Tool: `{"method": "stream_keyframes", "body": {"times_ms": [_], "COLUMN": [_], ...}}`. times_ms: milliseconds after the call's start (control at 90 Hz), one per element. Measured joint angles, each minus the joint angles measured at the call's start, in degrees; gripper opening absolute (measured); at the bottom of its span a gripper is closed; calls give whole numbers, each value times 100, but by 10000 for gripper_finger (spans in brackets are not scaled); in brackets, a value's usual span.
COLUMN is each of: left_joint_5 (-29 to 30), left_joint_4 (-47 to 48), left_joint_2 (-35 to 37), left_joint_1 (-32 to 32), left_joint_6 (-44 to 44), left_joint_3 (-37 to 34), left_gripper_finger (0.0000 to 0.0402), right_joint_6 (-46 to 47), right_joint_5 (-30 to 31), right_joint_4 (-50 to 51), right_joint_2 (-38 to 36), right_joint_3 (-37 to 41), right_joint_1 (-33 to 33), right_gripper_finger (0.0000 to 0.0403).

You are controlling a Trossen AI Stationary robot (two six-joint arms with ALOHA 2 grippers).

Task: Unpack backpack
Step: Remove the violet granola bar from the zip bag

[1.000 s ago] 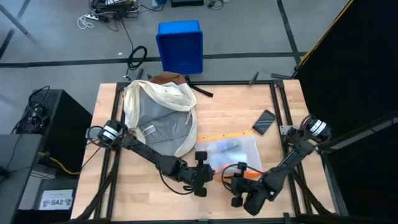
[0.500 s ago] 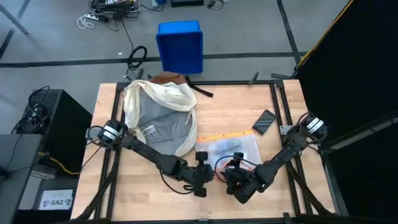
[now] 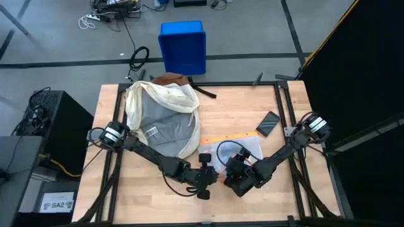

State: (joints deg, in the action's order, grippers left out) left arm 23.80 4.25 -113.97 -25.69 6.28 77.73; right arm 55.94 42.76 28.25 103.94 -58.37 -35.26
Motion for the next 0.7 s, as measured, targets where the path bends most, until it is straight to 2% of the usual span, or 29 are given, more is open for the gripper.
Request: {"method": "stream_keyframes", "body": {"times_ms": [156,422,700], "left_joint_5": [-16,-46,-46], "left_joint_4": [2,3,34], "left_joint_2": [0,0,0], "left_joint_1": [-2,10,113], "left_joint_6": [-8,-24,-29], "left_joint_3": [0,0,0], "left_gripper_finger": [0,0,0], "right_joint_6": [13,-391,-638], "right_joint_5": [-257,-741,-1497], "right_joint_4": [5,27,134], "right_joint_2": [-9,-67,-431], "right_joint_3": [-2,-13,-123], "right_joint_1": [86,55,-205], "right_gripper_finger": [143,14,3]}}
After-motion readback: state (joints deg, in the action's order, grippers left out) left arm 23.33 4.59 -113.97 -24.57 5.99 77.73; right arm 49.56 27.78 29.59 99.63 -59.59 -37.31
